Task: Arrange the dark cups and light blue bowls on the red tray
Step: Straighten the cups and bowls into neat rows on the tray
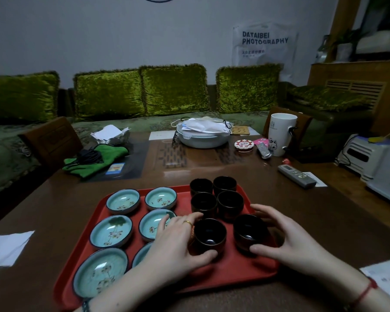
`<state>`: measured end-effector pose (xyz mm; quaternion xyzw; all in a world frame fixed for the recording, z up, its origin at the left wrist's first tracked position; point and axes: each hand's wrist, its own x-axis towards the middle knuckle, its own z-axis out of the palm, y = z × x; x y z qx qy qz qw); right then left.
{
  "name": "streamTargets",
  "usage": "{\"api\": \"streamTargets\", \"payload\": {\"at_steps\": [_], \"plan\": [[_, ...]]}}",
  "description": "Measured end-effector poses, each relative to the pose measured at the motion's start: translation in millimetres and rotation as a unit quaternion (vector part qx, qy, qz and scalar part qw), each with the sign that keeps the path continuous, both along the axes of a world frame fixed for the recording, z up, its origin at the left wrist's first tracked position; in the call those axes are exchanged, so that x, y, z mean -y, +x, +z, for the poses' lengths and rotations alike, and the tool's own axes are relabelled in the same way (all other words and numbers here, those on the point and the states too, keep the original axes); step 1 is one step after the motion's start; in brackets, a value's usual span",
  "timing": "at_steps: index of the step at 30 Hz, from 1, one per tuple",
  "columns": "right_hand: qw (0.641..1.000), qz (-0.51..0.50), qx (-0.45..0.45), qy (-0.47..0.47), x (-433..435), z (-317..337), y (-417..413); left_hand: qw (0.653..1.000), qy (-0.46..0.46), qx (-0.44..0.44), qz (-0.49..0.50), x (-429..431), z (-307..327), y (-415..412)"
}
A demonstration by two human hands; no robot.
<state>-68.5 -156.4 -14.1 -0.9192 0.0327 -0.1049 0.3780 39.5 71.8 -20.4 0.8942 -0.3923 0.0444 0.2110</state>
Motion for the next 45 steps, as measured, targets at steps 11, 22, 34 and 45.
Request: {"api": "streamTargets", "payload": {"at_steps": [11, 22, 34, 45], "plan": [[0.997, -0.026, 0.064, 0.017, -16, -8, 13, 0.999, -0.013, -0.012, 0.032, 8, 1, 1], [0.997, -0.043, 0.067, 0.016, -18, -6, 20, 0.999, -0.031, -0.019, 0.037, 10, -1, 8], [0.997, -0.024, 0.068, 0.0, -23, 14, 27, 0.997, -0.077, -0.02, 0.017, -5, 10, 15], [0.993, 0.065, 0.077, -0.061, -87, 52, 104, 0.991, -0.078, -0.022, 0.102, -93, 45, 80]]}}
